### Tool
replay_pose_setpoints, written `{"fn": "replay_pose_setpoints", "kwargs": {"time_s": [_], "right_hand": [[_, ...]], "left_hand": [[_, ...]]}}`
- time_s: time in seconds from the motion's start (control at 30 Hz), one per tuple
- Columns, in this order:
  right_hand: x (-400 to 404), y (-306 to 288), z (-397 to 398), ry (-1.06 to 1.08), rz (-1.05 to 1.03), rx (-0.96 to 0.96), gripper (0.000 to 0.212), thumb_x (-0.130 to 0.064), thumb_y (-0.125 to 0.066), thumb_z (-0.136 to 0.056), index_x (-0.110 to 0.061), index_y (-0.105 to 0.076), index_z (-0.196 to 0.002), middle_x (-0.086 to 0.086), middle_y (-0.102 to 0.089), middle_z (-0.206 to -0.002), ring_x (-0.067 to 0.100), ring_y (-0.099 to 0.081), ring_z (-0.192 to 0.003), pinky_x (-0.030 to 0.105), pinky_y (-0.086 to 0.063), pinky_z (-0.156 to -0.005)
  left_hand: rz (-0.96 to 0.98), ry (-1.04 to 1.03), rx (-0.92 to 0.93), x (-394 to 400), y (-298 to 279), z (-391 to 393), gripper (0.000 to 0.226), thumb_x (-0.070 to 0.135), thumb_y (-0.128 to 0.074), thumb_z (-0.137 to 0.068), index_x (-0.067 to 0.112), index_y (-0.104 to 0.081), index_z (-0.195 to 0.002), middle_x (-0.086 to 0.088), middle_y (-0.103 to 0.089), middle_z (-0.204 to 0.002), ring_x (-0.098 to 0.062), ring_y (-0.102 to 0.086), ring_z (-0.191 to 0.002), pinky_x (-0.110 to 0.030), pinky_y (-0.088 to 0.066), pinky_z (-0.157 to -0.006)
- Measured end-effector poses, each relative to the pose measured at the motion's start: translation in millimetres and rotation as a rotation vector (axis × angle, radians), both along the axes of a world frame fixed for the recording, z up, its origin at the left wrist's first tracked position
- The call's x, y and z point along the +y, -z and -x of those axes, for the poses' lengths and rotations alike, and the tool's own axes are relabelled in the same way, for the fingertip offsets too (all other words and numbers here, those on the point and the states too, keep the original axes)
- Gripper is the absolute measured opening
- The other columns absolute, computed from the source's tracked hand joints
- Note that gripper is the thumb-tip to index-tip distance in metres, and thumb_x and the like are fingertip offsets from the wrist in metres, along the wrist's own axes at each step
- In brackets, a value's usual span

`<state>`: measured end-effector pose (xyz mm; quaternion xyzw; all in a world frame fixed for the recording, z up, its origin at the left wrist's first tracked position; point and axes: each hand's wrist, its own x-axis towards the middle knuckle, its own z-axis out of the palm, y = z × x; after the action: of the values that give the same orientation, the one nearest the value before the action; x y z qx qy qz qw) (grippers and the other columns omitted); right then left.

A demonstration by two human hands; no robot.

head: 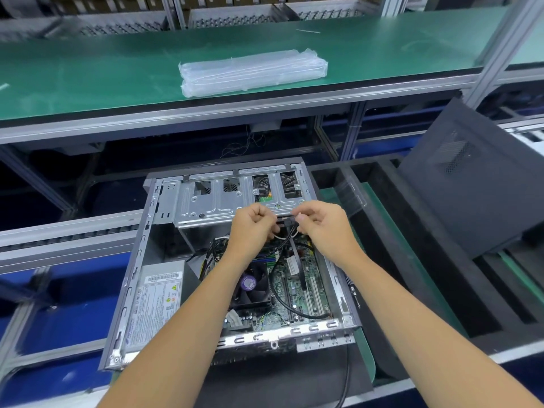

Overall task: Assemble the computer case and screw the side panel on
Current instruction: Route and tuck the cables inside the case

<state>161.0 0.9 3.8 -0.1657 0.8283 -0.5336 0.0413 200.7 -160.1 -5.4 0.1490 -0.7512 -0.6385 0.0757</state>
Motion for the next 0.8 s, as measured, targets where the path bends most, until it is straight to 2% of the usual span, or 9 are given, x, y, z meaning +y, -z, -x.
{"fn": "replay_pose_setpoints", "kwargs": {"time_s": [0.1,0.27,0.33,0.4,0.5,0.57,0.63,0.73,0.8], "right_hand": [[-5.9,0.5,-2.1,-0.011,-0.167,0.092,0.010,-0.005,-0.065,-0.091,-0.010,-0.073,-0.091,-0.002,-0.066,-0.074,0.018,-0.067,-0.071,0.030,-0.056,-0.074],[-8.7,-0.8,-9.9,-0.020,-0.422,0.235,0.013,-0.011,-0.061,-0.095,-0.002,-0.069,-0.091,0.009,-0.068,-0.084,0.024,-0.063,-0.078,0.036,-0.052,-0.075],[-11.7,-1.2,-15.9,-0.095,-0.612,0.309,0.016,-0.012,-0.053,-0.098,-0.001,-0.064,-0.094,0.013,-0.066,-0.093,0.030,-0.062,-0.084,0.037,-0.048,-0.074],[-13.3,-2.2,-20.0,-0.124,-0.705,0.363,0.011,-0.010,-0.049,-0.098,-0.005,-0.055,-0.091,0.013,-0.062,-0.095,0.033,-0.059,-0.081,0.036,-0.042,-0.067],[-13.8,-4.7,-22.5,-0.125,-0.745,0.405,0.006,-0.006,-0.049,-0.094,-0.007,-0.053,-0.090,0.014,-0.058,-0.091,0.031,-0.048,-0.071,0.033,-0.033,-0.063],[-14.6,-5.6,-24.0,-0.133,-0.757,0.452,0.006,-0.003,-0.052,-0.091,-0.001,-0.058,-0.091,0.018,-0.059,-0.087,0.033,-0.051,-0.068,0.033,-0.033,-0.061],[-14.0,-7.3,-26.1,-0.132,-0.717,0.484,0.003,0.006,-0.062,-0.080,0.003,-0.061,-0.080,0.022,-0.060,-0.075,0.036,-0.057,-0.060,0.033,-0.035,-0.054],[-14.6,-10.3,-29.8,-0.108,-0.699,0.559,0.023,0.012,-0.077,-0.058,0.000,-0.058,-0.064,0.015,-0.056,-0.059,0.032,-0.056,-0.048,0.029,-0.041,-0.040],[-15.1,-11.3,-30.5,-0.110,-0.725,0.578,0.022,0.009,-0.078,-0.060,-0.001,-0.060,-0.068,0.013,-0.059,-0.064,0.031,-0.059,-0.054,0.031,-0.045,-0.043]], "left_hand": [[0.202,-0.050,-0.062,0.1,5.0,-1.1,0.012,0.008,-0.055,-0.088,0.008,-0.060,-0.077,-0.003,-0.068,-0.059,-0.012,-0.062,-0.049,-0.023,-0.048,-0.047],[0.207,-0.090,-0.202,-4.2,11.6,-3.7,0.021,0.011,-0.063,-0.085,0.009,-0.066,-0.064,-0.004,-0.068,-0.057,-0.011,-0.062,-0.045,-0.019,-0.044,-0.047],[0.114,-0.111,-0.278,-6.7,14.4,-5.4,0.021,0.011,-0.063,-0.085,0.006,-0.067,-0.065,-0.006,-0.069,-0.059,-0.013,-0.061,-0.047,-0.021,-0.044,-0.049],[-0.068,-0.167,-0.373,-9.8,15.7,-3.1,0.013,0.007,-0.061,-0.087,0.000,-0.064,-0.076,-0.013,-0.071,-0.065,-0.017,-0.059,-0.048,-0.021,-0.044,-0.044],[-0.263,-0.221,-0.475,-12.5,16.1,0.1,0.008,0.005,-0.056,-0.090,-0.003,-0.055,-0.089,-0.018,-0.069,-0.069,-0.020,-0.060,-0.050,-0.019,-0.047,-0.039],[-0.355,-0.231,-0.488,-12.9,15.7,0.4,0.004,0.003,-0.052,-0.091,-0.001,-0.053,-0.089,-0.018,-0.066,-0.068,-0.020,-0.064,-0.052,-0.018,-0.049,-0.040],[-0.457,-0.260,-0.480,-13.6,16.3,1.5,0.006,-0.001,-0.047,-0.093,0.001,-0.050,-0.088,-0.017,-0.060,-0.072,-0.021,-0.066,-0.054,-0.018,-0.048,-0.038],[-0.485,-0.278,-0.472,-15.0,17.6,3.5,0.006,-0.001,-0.042,-0.093,0.001,-0.047,-0.092,-0.014,-0.054,-0.067,-0.020,-0.059,-0.047,-0.017,-0.042,-0.034],[-0.428,-0.257,-0.498,-13.2,18.4,4.3,0.006,0.001,-0.043,-0.093,0.003,-0.047,-0.089,-0.010,-0.054,-0.048,-0.014,-0.050,-0.035,-0.016,-0.037,-0.031]]}}
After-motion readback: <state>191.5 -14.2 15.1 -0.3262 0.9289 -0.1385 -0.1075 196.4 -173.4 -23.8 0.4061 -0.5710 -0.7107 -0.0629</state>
